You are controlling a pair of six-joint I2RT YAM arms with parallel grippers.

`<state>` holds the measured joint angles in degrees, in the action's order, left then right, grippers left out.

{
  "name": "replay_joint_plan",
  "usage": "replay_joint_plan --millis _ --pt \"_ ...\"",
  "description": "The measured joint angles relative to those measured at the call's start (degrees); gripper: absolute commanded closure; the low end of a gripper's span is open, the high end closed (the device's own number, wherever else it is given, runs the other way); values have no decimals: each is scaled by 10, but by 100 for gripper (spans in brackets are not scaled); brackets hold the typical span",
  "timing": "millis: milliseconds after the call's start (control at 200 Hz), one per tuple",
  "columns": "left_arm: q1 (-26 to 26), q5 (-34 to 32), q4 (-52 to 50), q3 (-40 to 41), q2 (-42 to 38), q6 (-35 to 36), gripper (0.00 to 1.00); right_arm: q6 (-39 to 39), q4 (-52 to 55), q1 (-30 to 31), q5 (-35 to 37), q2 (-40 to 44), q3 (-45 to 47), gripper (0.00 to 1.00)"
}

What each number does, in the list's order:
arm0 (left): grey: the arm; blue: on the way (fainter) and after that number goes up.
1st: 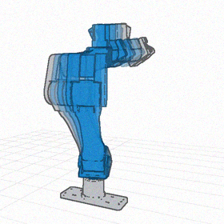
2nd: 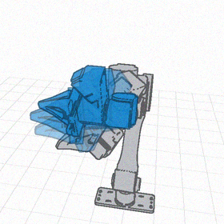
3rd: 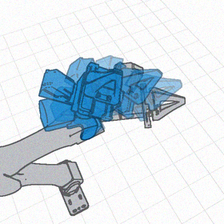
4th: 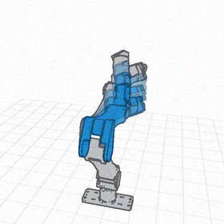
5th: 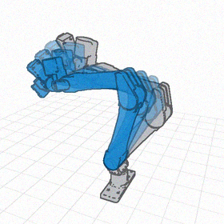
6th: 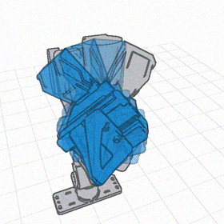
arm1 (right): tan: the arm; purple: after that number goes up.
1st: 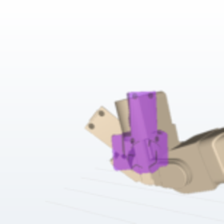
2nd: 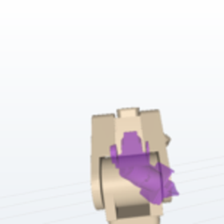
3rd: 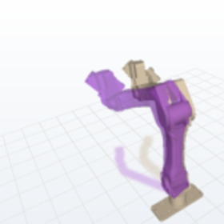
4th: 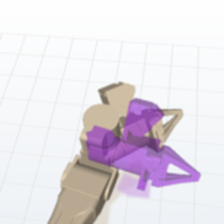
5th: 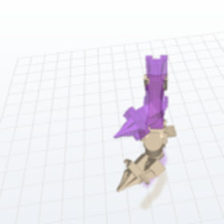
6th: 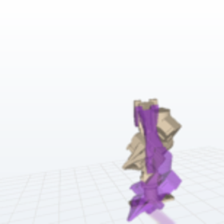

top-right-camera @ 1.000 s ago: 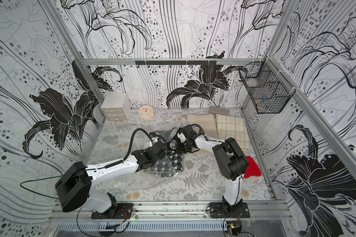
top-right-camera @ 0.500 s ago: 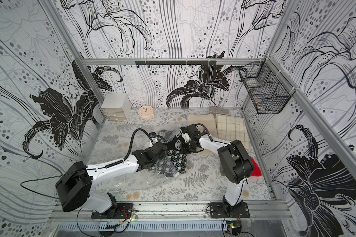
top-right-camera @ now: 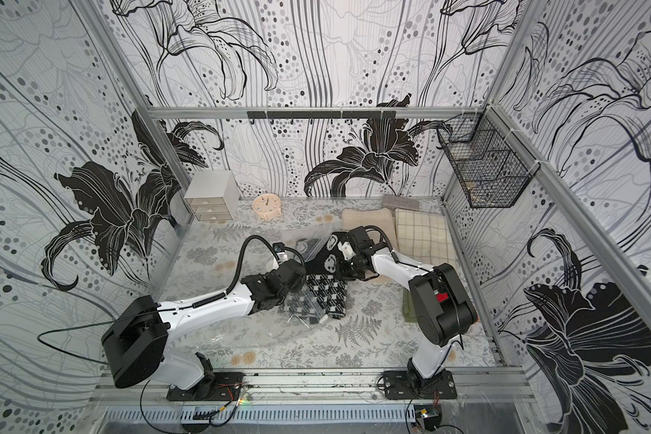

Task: Take the scarf out of the vacuum bag
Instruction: Take out the scarf from the vacuum bag.

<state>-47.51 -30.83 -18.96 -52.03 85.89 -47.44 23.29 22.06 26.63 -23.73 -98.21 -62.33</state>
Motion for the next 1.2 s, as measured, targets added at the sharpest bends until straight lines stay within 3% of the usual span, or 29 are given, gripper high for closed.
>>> replay_joint_plan --millis 1202 --pt "0 -2 5 0 -18 4 100 16 -37 -5 17 39 48 100"
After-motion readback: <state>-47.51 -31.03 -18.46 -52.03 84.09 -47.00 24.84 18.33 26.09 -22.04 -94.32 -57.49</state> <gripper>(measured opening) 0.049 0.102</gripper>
